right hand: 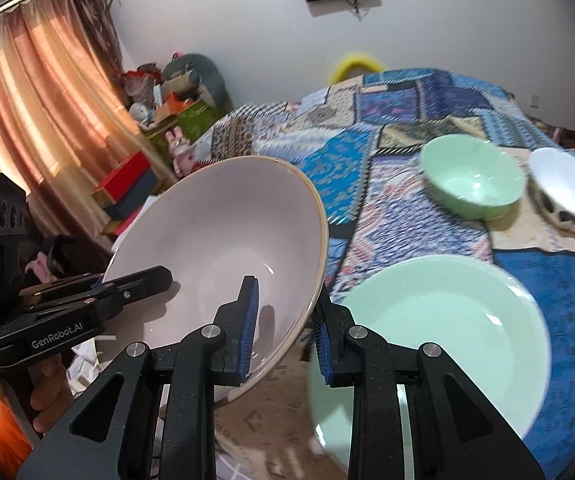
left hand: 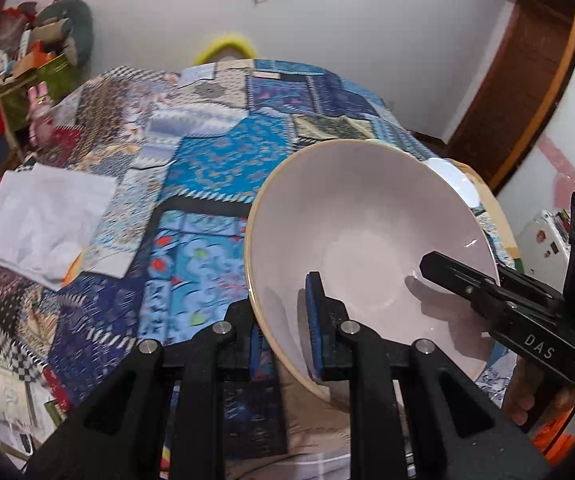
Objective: Organize plates and bowls
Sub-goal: 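Carry the pale pink bowl onto the mint green plate and release it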
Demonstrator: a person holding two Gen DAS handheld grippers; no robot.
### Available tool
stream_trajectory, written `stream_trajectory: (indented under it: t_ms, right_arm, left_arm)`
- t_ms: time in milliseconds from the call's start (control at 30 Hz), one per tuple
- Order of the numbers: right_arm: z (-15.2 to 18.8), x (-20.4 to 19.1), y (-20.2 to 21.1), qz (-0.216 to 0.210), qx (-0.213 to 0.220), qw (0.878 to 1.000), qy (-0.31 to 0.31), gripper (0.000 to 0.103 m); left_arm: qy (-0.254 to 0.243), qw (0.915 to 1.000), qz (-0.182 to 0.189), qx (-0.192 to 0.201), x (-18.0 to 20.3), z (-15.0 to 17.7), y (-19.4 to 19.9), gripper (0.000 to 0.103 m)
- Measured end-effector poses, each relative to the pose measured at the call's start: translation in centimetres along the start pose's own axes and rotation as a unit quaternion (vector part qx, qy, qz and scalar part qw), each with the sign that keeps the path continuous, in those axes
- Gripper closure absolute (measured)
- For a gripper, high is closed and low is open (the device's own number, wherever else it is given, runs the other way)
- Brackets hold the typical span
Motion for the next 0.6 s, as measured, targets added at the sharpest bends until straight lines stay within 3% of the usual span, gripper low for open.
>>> stream_trajectory:
  t_ms: [233,600]
  right_arm:
    - [0.8,-2.0,-2.6,-0.004,-0.033,0.999,0.017,0.079]
    - [2.0,-3.5,-6.0,0.002,-0.079,0.996,0.031,0.079]
  left_arm:
    - [0.017,0.9996,-0.023,0.000,-3.5,1.5,-0.1,0.084]
    - [0.060,0.9973,-0.027,-0.031,-7.5,3.9,-3.1,0.084]
Point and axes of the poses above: each gripper's, at about its wrist camera, not at the fingertips, and y roughly against the way its jaws point, x to its right, z to its underside, the point moved 2 cm from there along -y, roughly the way its jaws point, and after that the axes turned 12 degrees about z, right-handed, at the moved point
